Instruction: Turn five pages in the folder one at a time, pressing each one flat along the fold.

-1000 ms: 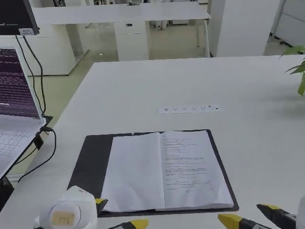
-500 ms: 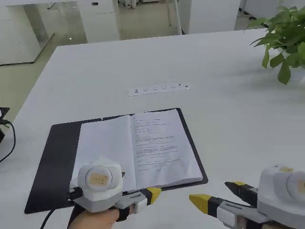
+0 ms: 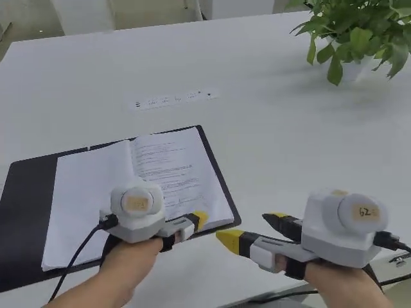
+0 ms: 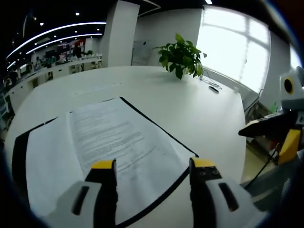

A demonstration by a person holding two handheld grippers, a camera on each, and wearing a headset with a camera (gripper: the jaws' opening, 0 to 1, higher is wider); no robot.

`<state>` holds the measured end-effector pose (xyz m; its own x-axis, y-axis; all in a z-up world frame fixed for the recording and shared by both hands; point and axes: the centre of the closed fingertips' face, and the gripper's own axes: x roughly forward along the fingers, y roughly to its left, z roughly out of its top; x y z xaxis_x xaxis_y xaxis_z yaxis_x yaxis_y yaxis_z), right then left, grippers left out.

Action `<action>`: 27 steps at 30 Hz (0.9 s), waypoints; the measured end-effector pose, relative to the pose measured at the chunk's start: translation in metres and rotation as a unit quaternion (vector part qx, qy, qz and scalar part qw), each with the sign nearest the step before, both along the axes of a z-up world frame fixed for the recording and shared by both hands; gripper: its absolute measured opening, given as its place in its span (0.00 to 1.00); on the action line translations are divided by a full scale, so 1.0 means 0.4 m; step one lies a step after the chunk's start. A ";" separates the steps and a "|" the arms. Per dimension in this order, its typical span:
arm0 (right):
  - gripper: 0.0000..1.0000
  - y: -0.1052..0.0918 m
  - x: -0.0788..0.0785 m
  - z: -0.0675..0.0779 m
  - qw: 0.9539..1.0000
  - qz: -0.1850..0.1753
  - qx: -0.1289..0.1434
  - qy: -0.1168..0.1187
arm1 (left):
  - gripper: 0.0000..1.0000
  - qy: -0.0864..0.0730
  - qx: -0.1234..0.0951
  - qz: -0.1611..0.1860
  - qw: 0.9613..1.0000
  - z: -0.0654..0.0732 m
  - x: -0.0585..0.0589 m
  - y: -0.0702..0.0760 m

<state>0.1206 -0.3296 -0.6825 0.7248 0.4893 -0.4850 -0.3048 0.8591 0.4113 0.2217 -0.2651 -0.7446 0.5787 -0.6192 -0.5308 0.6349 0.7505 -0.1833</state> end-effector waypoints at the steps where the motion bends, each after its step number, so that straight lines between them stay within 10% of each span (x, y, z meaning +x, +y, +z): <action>1: 0.66 0.000 0.000 -0.001 1.000 -0.001 0.000 0.001 | 0.61 -0.002 0.000 0.001 1.000 -0.003 0.005 -0.004; 16: 0.64 -0.007 -0.002 -0.010 1.000 -0.005 0.004 0.005 | 0.53 -0.013 0.039 0.025 0.999 -0.084 0.047 -0.023; 27: 0.63 -0.006 -0.003 -0.019 1.000 -0.011 0.013 0.011 | 0.47 -0.056 0.064 0.011 0.996 -0.092 0.046 -0.021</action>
